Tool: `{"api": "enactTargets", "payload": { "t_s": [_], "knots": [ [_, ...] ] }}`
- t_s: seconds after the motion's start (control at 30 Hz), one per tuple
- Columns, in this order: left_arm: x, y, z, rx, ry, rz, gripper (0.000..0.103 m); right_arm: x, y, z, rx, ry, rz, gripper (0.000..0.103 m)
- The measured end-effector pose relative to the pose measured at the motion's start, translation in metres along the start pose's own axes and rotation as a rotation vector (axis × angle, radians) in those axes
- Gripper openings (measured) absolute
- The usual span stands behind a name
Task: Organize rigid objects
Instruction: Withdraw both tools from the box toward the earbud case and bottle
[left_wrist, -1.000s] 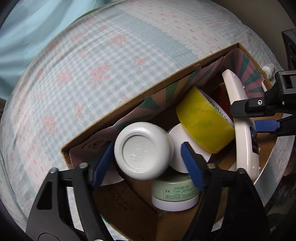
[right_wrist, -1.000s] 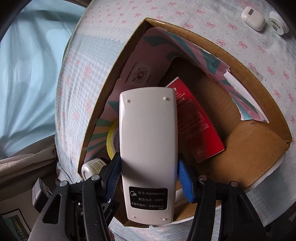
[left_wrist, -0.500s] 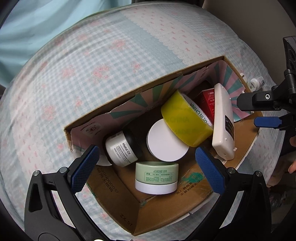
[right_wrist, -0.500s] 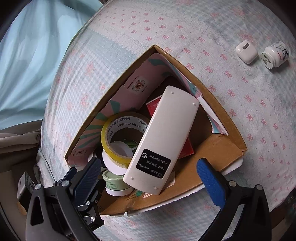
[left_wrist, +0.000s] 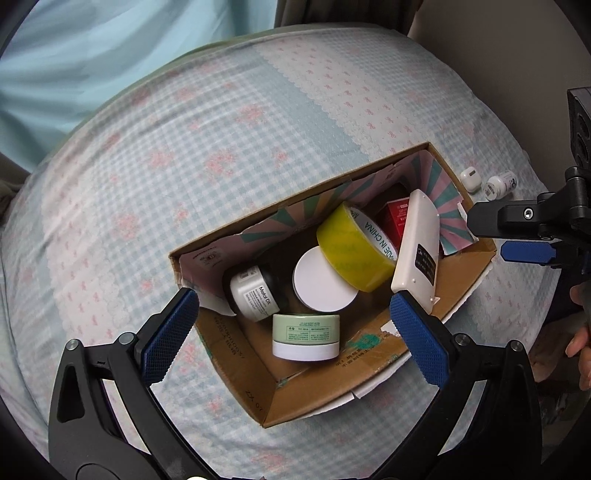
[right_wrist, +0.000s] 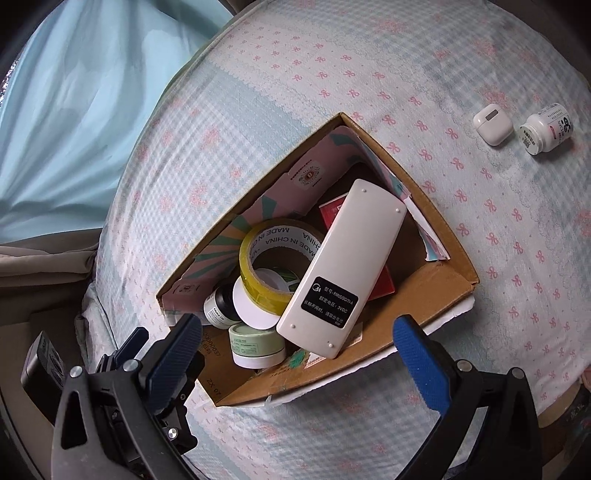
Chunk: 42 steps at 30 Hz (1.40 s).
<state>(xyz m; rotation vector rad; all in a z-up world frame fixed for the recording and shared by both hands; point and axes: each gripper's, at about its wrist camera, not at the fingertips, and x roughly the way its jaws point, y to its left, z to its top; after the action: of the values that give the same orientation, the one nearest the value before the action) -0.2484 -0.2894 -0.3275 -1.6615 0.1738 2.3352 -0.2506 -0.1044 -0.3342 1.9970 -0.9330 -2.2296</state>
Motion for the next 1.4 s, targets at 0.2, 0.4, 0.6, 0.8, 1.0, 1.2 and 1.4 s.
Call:
{"api": "enactTargets", "payload": {
  "t_s": [0.2,0.4,0.6,0.8,1.0,1.2,1.4],
  "knots": [
    [-0.038,-0.003,-0.012,-0.086,-0.029,0.007,0.103,-0.030,0.015,-0.009,-0.138,-0.020,-0.039,0.103],
    [-0.078,-0.016,-0.023,-0.151,-0.085,-0.010,0.103,-0.076,0.015,-0.023,-0.339,-0.076,-0.130,0.103],
    [-0.109,-0.042,-0.020,-0.158,-0.147,0.015,0.103,-0.120,-0.017,-0.022,-0.428,-0.101,-0.196,0.103],
    [-0.121,-0.083,-0.006,-0.152,-0.165,0.047,0.103,-0.168,-0.063,-0.007,-0.474,-0.171,-0.249,0.103],
    [-0.116,-0.146,0.017,-0.136,-0.181,0.070,0.103,-0.202,-0.110,0.025,-0.548,-0.185,-0.254,0.103],
    [-0.070,-0.226,0.048,-0.095,-0.107,0.025,0.103,-0.199,-0.141,0.061,-0.757,-0.176,-0.302,0.103],
    [-0.029,-0.293,0.091,0.024,-0.066,0.005,0.103,-0.190,-0.166,0.098,-0.940,-0.108,-0.269,0.103]
  ]
}}
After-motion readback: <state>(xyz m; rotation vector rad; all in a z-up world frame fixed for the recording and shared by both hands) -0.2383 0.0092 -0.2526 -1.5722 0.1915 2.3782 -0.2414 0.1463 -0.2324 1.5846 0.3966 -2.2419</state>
